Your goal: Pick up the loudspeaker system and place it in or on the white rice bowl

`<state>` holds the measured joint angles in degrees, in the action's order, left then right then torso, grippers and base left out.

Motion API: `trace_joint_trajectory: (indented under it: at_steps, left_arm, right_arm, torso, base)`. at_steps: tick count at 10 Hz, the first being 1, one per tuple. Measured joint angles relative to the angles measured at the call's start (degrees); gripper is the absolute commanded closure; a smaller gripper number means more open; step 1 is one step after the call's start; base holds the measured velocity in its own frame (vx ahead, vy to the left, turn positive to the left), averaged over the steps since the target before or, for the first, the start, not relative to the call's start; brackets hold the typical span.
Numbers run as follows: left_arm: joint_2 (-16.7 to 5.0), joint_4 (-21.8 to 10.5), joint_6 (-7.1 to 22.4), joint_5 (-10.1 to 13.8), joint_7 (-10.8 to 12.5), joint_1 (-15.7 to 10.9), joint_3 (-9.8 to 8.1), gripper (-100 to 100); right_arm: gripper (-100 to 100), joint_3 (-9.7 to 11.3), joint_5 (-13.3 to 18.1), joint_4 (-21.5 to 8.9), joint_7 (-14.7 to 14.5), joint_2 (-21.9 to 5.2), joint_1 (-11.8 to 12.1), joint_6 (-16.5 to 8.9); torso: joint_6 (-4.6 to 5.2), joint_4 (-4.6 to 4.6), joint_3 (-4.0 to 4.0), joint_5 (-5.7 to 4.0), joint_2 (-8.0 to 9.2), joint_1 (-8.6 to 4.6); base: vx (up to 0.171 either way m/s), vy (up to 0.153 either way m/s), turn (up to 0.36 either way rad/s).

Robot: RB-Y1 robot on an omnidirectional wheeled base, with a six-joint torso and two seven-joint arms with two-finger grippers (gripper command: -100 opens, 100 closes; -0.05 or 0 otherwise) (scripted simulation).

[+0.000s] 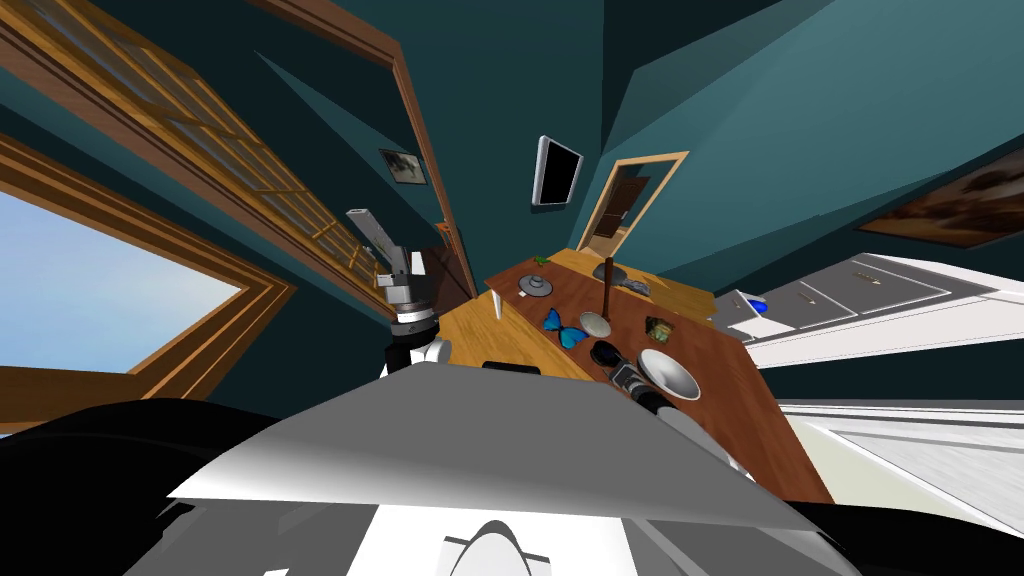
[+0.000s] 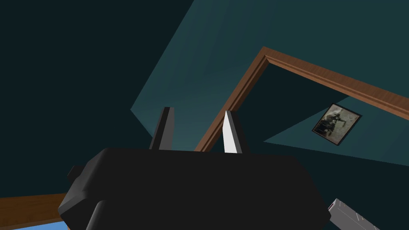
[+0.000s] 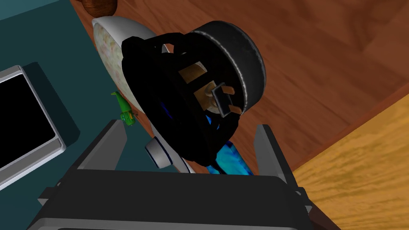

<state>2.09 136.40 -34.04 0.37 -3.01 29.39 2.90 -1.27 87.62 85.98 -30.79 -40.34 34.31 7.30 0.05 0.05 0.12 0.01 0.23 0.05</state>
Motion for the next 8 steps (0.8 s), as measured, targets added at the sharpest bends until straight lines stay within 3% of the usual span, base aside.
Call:
trace_joint_trajectory:
  at_steps: [4,5,8]
  left_arm:
    - [0.0,0.0,0.0,0.0,0.0,0.0,0.00,0]
    - [0.0,0.0,0.0,0.0,0.0,0.0,0.00,0]
    - [0.0,0.0,0.0,0.0,0.0,0.0,0.00,0]
  right_arm:
    - [-100,-0.5,7.3,-1.9,6.0,0.4,-3.2,1.7]
    - [-100,-1.3,11.6,-2.5,9.6,1.1,-4.5,2.9]
    - [-100,-2.5,16.3,-5.9,12.4,2.6,-8.5,5.3]
  torso:
    - [0.02,0.00,0.02,0.01,0.02,0.01]
    - [0.01,0.01,0.03,0.01,0.05,0.02]
    - [0.02,0.02,0.04,0.01,0.06,0.00]
  base:
    - [-0.044,0.007,0.011]
    - [-0.055,0.001,0.010]
    - [-0.064,0.003,0.014]
